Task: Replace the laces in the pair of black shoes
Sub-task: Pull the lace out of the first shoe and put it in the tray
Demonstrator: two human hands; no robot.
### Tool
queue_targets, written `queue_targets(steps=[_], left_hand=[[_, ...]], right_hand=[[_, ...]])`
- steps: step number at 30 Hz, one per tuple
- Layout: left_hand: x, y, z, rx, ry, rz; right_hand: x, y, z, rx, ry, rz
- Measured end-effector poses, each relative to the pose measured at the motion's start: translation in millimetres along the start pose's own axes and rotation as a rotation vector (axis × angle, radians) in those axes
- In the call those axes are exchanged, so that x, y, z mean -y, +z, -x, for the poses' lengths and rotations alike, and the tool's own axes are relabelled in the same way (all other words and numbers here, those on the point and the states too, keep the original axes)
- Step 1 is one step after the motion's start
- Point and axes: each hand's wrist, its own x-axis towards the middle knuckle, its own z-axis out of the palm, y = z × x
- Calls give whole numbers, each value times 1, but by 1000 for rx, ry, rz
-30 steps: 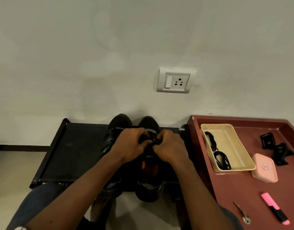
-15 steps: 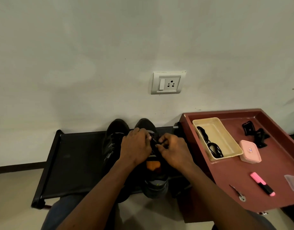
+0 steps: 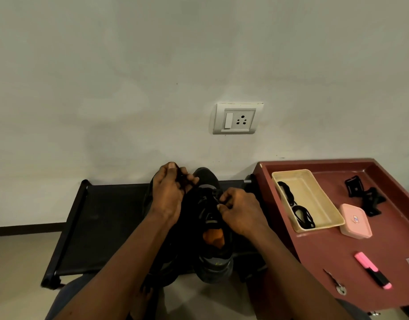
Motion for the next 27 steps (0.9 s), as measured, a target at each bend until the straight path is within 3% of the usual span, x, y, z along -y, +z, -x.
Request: queue_targets(steps=[6,23,27], left_hand=[[-10,-2,-12,-64,50,97],[-30,-19,-21,-126,401,-204],[-20,-23,-22,6,425,-596]], right_hand=[[-1,-1,-4,20,-2,13],[0,0,-5,31,52,25],[1,0,-5,26,48,40]])
